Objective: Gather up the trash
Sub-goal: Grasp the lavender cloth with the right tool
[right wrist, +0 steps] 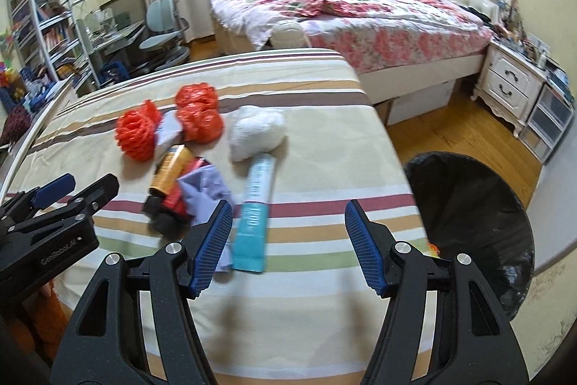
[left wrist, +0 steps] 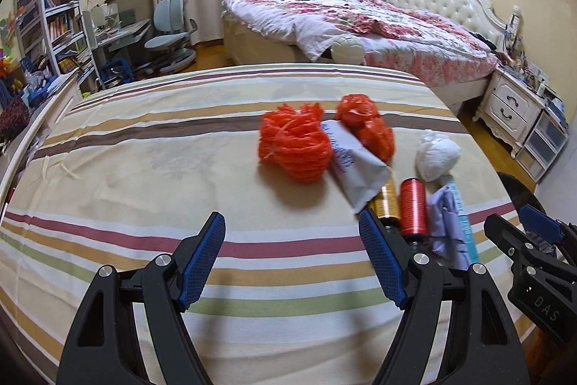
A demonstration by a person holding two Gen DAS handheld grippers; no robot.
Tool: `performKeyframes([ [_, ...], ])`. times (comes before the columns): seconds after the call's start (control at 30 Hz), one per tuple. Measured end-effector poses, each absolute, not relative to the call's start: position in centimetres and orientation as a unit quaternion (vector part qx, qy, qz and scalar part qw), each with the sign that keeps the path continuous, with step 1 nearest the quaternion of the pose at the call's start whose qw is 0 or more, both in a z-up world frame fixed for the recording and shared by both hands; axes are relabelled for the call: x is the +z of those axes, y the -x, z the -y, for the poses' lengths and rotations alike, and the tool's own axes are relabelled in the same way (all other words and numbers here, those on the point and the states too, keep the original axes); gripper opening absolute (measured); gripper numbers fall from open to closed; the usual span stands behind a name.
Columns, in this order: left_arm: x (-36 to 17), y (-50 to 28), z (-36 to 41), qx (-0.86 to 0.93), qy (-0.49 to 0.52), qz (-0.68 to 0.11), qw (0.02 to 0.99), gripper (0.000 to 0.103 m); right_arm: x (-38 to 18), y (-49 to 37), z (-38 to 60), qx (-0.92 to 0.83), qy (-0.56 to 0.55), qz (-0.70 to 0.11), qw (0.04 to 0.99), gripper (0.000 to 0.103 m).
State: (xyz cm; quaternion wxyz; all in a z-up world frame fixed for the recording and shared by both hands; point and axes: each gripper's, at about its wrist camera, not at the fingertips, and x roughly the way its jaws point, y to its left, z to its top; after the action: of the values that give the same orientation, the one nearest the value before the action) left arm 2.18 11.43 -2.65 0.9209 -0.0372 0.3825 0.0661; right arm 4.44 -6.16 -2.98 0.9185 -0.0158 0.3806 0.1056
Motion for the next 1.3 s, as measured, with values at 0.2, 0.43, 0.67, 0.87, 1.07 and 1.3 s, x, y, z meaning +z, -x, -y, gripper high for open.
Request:
performKeyframes([
  [0.2, -3.1, -1.8, -13.1, 0.077, 0.046, -0.388, 0.917, 0.074, -3.4, -4.2, 3.7, 0.126, 0.035, -0.389, 0.912, 0.063],
  [0.43, -3.4, -1.9, -14.0, 0.081, 0.053, -0.393, 0.914, 0.074, -4.0, -4.3, 1.8, 0.138, 0.052, -0.397, 0.906, 0.057],
  [0.67, -3.6, -2.0, -14.1, 0.08, 0.058, -0.397, 0.913, 0.074, -4.8, -4.5, 1.1, 0.147, 0.054, -0.41, 0.899, 0.024],
  [0.87, -3.4, -2.2, -14.2, 0.078, 0.059, -0.393, 0.914, 0.074, -4.3, -4.3, 1.4, 0.147, 0.045, -0.404, 0.902, 0.023],
  [1.07, -3.2, -2.4, -14.1, 0.075, 0.059, -0.391, 0.916, 0.074, -3.1, -4.3, 2.6, 0.138, 0.035, -0.39, 0.91, 0.023],
  [1.3, -2.7, -3.1, -14.0, 0.07, 0.058, -0.386, 0.918, 0.074, -2.1, -5.5, 5.1, 0.103, 0.028, -0.376, 0.921, 0.023],
])
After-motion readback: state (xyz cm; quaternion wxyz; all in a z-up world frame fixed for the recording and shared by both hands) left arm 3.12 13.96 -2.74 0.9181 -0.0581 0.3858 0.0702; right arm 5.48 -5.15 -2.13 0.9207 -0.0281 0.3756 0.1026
